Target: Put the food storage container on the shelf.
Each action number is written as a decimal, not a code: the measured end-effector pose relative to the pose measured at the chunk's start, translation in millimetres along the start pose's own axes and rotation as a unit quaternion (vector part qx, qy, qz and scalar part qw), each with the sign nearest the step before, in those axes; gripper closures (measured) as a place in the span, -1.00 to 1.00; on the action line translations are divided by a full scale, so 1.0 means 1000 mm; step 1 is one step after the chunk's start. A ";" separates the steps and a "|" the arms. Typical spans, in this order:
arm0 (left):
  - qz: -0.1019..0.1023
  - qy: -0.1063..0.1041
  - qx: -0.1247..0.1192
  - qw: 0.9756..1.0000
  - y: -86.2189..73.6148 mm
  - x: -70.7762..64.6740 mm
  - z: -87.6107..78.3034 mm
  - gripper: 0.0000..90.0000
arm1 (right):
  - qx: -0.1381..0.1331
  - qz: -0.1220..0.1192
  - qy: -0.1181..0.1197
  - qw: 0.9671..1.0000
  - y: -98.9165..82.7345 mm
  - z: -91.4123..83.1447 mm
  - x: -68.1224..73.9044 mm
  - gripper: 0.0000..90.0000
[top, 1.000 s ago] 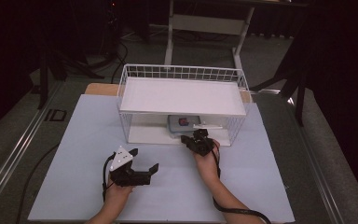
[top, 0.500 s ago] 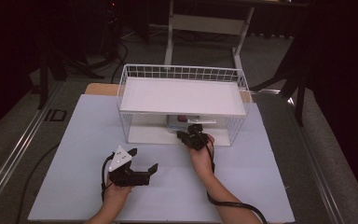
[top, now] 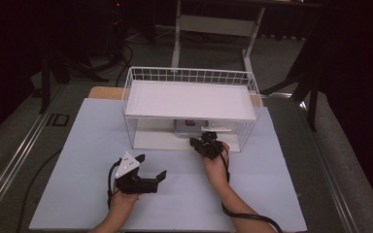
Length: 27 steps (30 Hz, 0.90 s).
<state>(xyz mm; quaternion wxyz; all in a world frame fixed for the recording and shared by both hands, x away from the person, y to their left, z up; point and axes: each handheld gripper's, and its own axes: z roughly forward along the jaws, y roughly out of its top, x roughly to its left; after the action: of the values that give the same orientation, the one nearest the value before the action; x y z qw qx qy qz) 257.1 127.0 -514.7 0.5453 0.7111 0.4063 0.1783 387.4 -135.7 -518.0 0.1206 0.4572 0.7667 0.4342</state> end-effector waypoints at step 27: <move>0.056 -0.070 -0.002 0.996 0.027 -0.014 -0.003 -0.97 | -0.089 -0.067 0.053 0.992 -0.034 -0.100 0.024 -0.68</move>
<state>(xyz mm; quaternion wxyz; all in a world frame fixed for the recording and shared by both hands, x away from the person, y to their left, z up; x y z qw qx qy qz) 257.1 115.4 -485.9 0.5630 0.7423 0.3263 0.1594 295.5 -178.9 -479.6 0.1490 0.3688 0.7589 0.5156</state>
